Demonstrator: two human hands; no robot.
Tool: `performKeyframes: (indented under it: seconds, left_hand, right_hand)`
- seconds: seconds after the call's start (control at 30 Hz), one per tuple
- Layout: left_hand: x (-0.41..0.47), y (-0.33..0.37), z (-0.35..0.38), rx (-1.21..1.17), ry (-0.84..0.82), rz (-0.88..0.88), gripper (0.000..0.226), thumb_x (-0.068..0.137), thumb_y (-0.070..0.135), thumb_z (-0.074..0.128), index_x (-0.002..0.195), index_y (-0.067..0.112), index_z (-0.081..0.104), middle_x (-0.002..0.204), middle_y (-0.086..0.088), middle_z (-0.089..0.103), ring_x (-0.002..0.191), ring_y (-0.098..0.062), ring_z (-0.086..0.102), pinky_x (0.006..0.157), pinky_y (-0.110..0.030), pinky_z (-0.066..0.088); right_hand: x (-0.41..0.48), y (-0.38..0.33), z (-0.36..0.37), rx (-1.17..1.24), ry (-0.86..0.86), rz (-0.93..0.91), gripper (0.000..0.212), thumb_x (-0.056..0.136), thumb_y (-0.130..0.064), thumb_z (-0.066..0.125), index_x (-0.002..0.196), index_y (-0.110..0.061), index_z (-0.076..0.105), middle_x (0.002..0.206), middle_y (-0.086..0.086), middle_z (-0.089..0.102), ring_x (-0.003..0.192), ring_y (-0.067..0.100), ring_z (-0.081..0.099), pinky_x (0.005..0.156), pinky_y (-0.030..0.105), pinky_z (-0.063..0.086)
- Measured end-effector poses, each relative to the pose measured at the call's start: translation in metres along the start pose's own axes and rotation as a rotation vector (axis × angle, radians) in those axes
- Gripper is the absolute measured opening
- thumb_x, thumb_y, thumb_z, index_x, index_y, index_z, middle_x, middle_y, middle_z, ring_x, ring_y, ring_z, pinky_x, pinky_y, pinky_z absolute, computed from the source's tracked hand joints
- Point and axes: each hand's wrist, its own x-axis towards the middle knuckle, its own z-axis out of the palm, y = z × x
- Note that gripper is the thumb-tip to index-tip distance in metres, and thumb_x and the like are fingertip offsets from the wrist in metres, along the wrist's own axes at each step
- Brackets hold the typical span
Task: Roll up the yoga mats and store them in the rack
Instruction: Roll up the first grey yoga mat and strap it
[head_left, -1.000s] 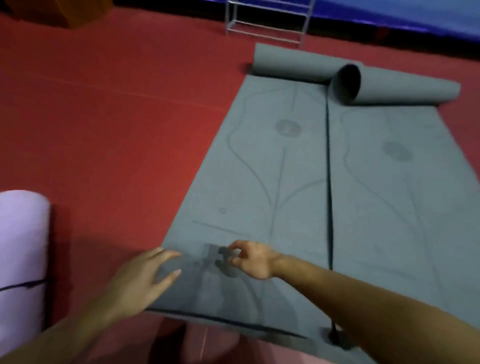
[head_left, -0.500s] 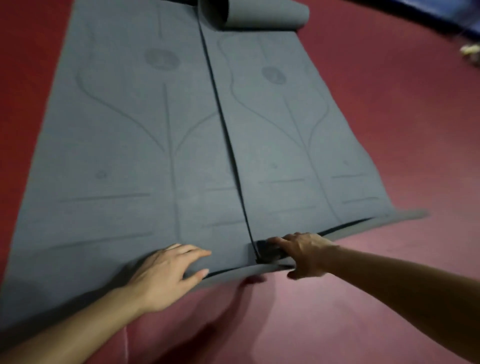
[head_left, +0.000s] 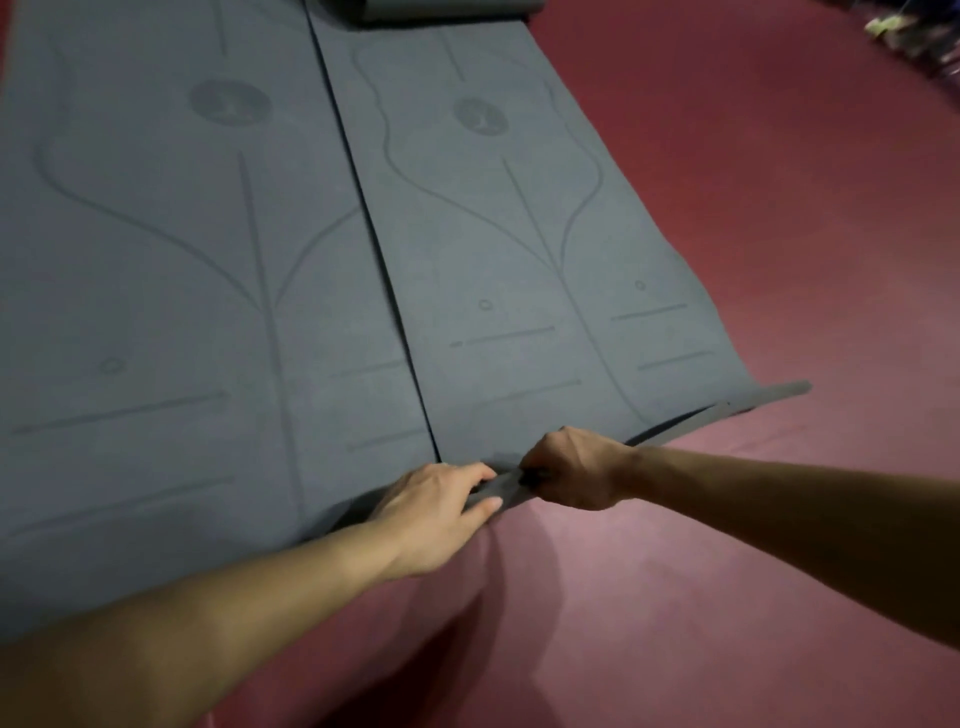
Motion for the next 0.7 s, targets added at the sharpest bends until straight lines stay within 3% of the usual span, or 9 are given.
performKeyframes:
  seconds: [0.07,0.17,0.3,0.37,0.43,0.53,0.63,0.7]
  left_hand:
    - [-0.006,-0.005,0.005,-0.082,0.072,-0.069,0.031,0.099,0.052,0.054,0.126,0.039,0.061,0.118,0.009,0.072,0.113,-0.017,0.065,0.092,-0.031,0.05]
    - [-0.007,-0.006,0.007,-0.165,0.166,-0.134,0.024,0.098,0.052,0.056,0.112,0.035,0.066,0.104,0.009,0.075,0.102,-0.016,0.067,0.084,-0.031,0.05]
    - [-0.013,-0.011,0.003,0.017,0.239,-0.066,0.025,0.1,0.048,0.053,0.105,0.029,0.069,0.096,0.002,0.076,0.096,-0.024,0.069,0.078,-0.034,0.049]
    - [-0.029,-0.033,0.004,0.066,0.219,-0.021,0.036,0.096,0.056,0.045,0.103,0.03,0.07,0.093,0.002,0.077,0.092,-0.026,0.07,0.076,-0.036,0.05]
    - [-0.05,-0.064,0.005,0.092,0.221,-0.013,0.045,0.092,0.064,0.036,0.101,0.032,0.066,0.085,0.003,0.076,0.083,-0.027,0.071,0.071,-0.037,0.053]
    - [-0.082,-0.107,0.003,0.131,0.256,-0.016,0.037,0.092,0.063,0.037,0.103,0.034,0.057,0.075,0.005,0.073,0.071,-0.023,0.072,0.062,-0.036,0.055]
    - [-0.109,-0.131,-0.006,0.196,0.259,-0.002,0.033,0.094,0.056,0.04,0.097,0.031,0.061,0.075,0.009,0.073,0.067,-0.017,0.072,0.057,-0.032,0.055]
    - [-0.12,-0.132,-0.011,0.25,0.258,0.006,0.032,0.094,0.054,0.042,0.091,0.03,0.063,0.073,0.011,0.072,0.062,-0.015,0.07,0.053,-0.028,0.05]
  right_hand:
    - [0.002,-0.004,0.006,0.058,0.036,-0.006,0.026,0.092,-0.022,0.061,0.069,-0.023,0.048,0.076,-0.001,0.058,0.074,0.023,0.05,0.069,0.031,0.037]
    - [0.001,-0.021,0.012,0.073,0.097,-0.037,0.014,0.091,-0.028,0.062,0.082,-0.017,0.064,0.087,0.008,0.07,0.082,0.029,0.061,0.069,0.032,0.039]
    - [0.002,-0.042,0.02,0.255,0.14,-0.12,0.055,0.069,-0.059,0.056,0.105,-0.023,0.074,0.099,0.0,0.076,0.091,0.018,0.068,0.075,0.028,0.046]
    - [0.008,-0.043,0.025,0.372,0.093,-0.123,0.051,0.078,-0.046,0.074,0.126,-0.029,0.069,0.116,-0.006,0.075,0.105,0.011,0.068,0.091,0.025,0.051]
    - [0.009,-0.033,0.034,0.371,0.042,-0.135,0.049,0.087,-0.042,0.078,0.133,-0.031,0.065,0.124,-0.009,0.072,0.114,0.011,0.066,0.098,0.026,0.05]
    - [0.006,-0.006,0.052,0.185,0.026,-0.2,0.05,0.094,-0.05,0.065,0.141,-0.036,0.057,0.129,-0.008,0.07,0.117,0.015,0.065,0.097,0.03,0.051]
    - [-0.008,0.023,0.066,0.122,0.084,-0.223,0.052,0.095,-0.055,0.051,0.144,-0.035,0.053,0.136,-0.01,0.065,0.123,0.014,0.061,0.1,0.036,0.051]
    - [-0.02,0.045,0.076,0.099,0.164,-0.183,0.06,0.096,-0.063,0.036,0.145,-0.034,0.054,0.144,-0.011,0.06,0.132,0.011,0.054,0.107,0.032,0.047]
